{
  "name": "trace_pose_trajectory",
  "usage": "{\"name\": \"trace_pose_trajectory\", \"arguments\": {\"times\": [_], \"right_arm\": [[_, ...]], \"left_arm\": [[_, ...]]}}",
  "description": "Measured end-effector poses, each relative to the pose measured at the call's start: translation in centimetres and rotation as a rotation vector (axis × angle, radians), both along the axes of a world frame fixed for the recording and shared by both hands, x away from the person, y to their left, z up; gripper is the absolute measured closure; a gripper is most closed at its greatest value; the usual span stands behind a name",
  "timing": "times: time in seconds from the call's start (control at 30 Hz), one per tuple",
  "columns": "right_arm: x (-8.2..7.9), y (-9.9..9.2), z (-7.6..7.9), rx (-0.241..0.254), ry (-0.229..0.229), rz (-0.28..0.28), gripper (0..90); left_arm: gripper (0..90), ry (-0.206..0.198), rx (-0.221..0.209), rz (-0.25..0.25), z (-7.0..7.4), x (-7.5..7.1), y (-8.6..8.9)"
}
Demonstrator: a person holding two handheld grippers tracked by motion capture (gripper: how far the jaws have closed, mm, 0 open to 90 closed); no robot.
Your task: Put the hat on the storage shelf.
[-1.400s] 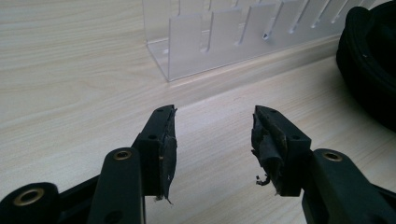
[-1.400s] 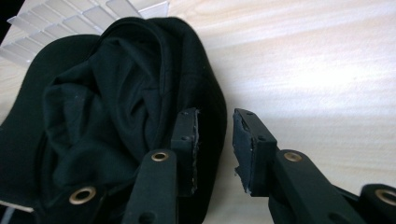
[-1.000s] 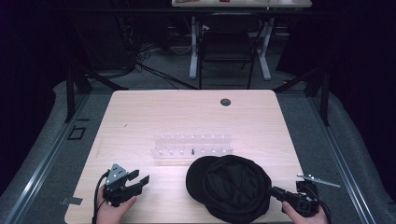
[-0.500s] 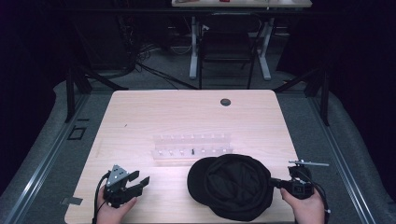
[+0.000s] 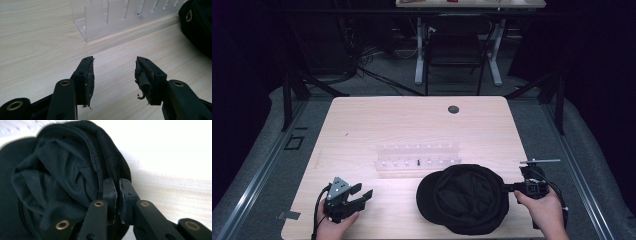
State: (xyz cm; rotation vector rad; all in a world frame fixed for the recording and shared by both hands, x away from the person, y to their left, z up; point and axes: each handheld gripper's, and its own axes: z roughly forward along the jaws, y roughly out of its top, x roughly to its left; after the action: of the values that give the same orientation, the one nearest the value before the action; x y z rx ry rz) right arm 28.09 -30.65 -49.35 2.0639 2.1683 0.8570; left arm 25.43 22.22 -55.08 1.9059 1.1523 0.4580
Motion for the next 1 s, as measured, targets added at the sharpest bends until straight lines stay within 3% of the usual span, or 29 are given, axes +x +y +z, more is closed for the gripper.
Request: {"name": "trace_pose_trajectory", "arguments": {"times": [0.33, 0.53, 0.67, 0.8, 0.83, 0.93, 1.0], "right_arm": [[1.0, 0.5, 0.4, -0.081, 0.151, 0.088, 78.2], [2.1, 0.7, 0.4, -0.106, 0.182, 0.096, 78.4], [2.7, 0.5, 0.2, -0.09, 0.212, 0.095, 78.4], [3.4, 0.4, 0.1, -0.1, 0.25, 0.147, 76.9], [3.4, 0.5, -0.1, -0.084, 0.237, 0.133, 76.9], [3.9, 0.5, 0.0, -0.099, 0.256, 0.162, 77.2], [4.0, 0.7, -0.2, -0.095, 0.252, 0.152, 78.1]], "left_arm": [[49.5, 0.002, 0.008, -0.008, -0.1, 0.0, -0.3], [49.6, 0.004, 0.01, -0.01, -0.1, 0.0, -0.3], [49.6, 0.003, 0.01, -0.01, -0.1, 0.0, -0.3], [49.6, 0.004, 0.011, -0.009, -0.2, 0.0, -0.3], [49.5, 0.006, 0.011, -0.01, -0.2, 0.0, -0.3], [49.5, 0.009, 0.018, -0.016, -0.1, 0.0, -0.3], [49.6, 0.009, 0.018, -0.015, -0.1, 0.0, -0.3]]}}
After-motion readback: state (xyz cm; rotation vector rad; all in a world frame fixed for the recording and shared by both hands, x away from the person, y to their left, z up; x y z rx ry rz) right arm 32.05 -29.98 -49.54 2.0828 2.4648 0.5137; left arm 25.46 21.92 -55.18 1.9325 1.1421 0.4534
